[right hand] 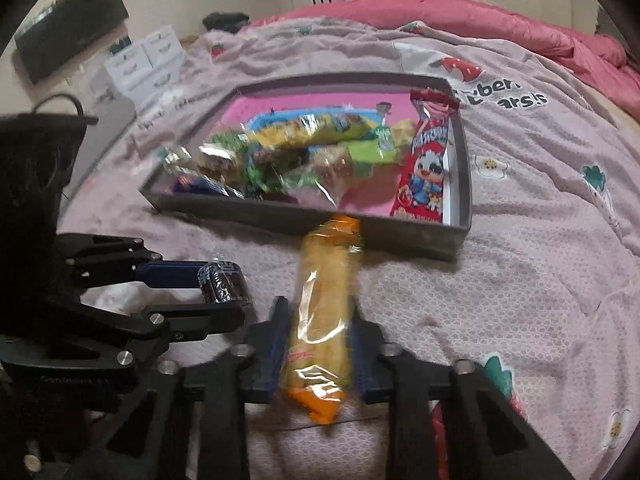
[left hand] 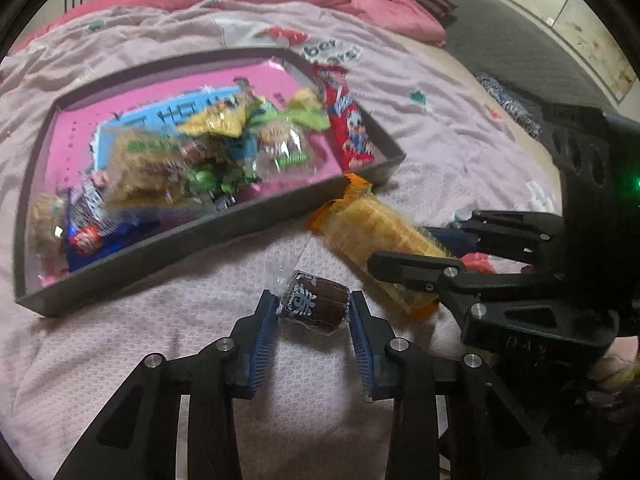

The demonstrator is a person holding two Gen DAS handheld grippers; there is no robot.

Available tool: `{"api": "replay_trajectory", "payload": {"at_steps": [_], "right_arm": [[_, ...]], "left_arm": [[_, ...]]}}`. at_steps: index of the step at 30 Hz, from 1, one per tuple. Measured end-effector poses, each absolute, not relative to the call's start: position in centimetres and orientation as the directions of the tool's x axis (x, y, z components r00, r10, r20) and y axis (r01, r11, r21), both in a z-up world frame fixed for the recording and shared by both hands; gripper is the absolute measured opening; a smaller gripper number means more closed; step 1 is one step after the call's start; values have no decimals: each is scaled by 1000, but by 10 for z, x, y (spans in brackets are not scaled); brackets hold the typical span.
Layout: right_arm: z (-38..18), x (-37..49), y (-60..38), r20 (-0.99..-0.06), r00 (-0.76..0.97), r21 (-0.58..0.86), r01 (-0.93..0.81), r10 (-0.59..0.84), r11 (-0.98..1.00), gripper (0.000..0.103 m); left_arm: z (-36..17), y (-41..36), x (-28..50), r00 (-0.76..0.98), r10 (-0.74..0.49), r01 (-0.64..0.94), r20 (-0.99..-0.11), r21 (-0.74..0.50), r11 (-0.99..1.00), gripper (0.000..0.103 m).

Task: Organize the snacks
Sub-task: 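Grasp the dark round wrapped candy with the left gripper while the right gripper grasps the bread-stick bag, then lift both held snacks and carry them over the tray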

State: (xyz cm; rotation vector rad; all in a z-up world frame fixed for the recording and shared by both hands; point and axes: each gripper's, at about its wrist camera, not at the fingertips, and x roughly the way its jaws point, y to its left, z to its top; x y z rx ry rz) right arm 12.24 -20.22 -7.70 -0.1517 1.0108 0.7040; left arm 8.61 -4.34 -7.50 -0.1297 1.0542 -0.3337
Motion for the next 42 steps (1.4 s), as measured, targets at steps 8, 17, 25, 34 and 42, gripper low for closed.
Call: {"api": "replay_trajectory", "payload": {"at_steps": [8, 17, 25, 34, 42], "right_arm": [[-83, 123, -193, -836, 314, 179, -619, 450, 765, 24], [-55, 128, -209, -732, 352, 302, -601, 583, 741, 24], [-25, 141, -215, -620, 451, 323, -599, 642, 733, 24], [-6, 169, -215, -533, 530, 326, -591, 659, 738, 24], [-9, 185, -210, -532, 535, 331, -582, 656, 743, 24]], "left_arm": [[-59, -31, 83, 489, -329, 180, -808, -276, 944, 37], [-35, -16, 85, 559, -311, 149, -768, -276, 949, 37], [-22, -3, 96, 610, -263, 105, -748, -253, 962, 37], [-7, -2, 120, 661, -215, 79, -719, -219, 973, 37], [-10, -10, 137, 666, -198, 74, -719, -200, 977, 37]]}}
